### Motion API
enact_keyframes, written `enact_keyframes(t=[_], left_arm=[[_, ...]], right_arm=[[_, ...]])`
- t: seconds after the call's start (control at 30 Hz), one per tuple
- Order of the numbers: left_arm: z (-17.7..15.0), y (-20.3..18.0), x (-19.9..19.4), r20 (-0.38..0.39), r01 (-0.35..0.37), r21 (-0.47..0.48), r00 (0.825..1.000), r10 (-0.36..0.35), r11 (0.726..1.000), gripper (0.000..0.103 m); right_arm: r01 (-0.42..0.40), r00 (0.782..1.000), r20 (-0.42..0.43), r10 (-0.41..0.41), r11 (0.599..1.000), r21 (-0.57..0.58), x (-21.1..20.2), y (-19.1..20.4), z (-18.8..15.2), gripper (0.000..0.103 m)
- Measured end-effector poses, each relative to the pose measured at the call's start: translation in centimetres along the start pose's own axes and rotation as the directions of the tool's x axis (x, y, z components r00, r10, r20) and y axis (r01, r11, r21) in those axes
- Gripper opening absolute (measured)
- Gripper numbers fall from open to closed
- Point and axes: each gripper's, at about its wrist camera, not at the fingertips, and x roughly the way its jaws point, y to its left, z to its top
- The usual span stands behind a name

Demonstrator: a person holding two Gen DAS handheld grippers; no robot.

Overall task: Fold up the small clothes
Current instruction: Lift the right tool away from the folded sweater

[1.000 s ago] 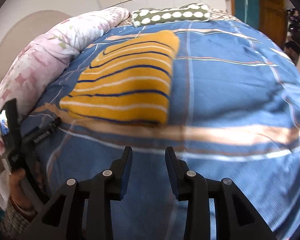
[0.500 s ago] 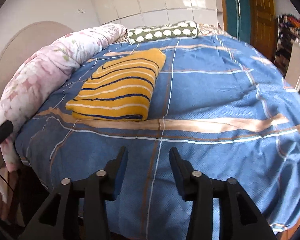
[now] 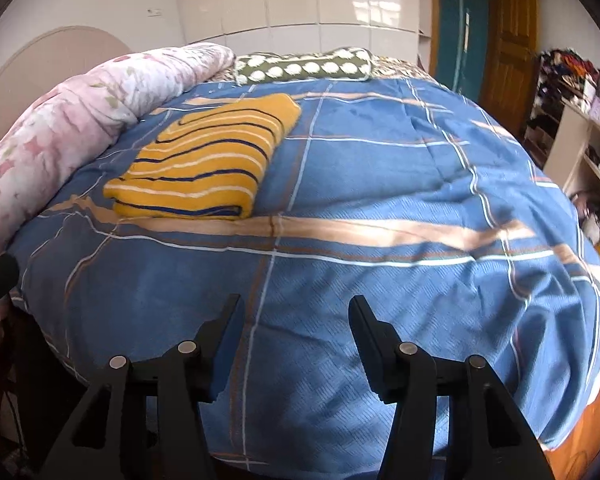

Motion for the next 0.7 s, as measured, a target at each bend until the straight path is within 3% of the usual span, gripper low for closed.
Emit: enact_keyframes(t=[0.7], left_arm=[[-1.5,0.3,4.0,-0.134,0.018,-0.011,0.991,-0.020,1.000,0.103]], right_arm=[[0.022,0.996,-0.088,-0.022,1.000,0.001,2.9,0.2,-1.2,0.061]])
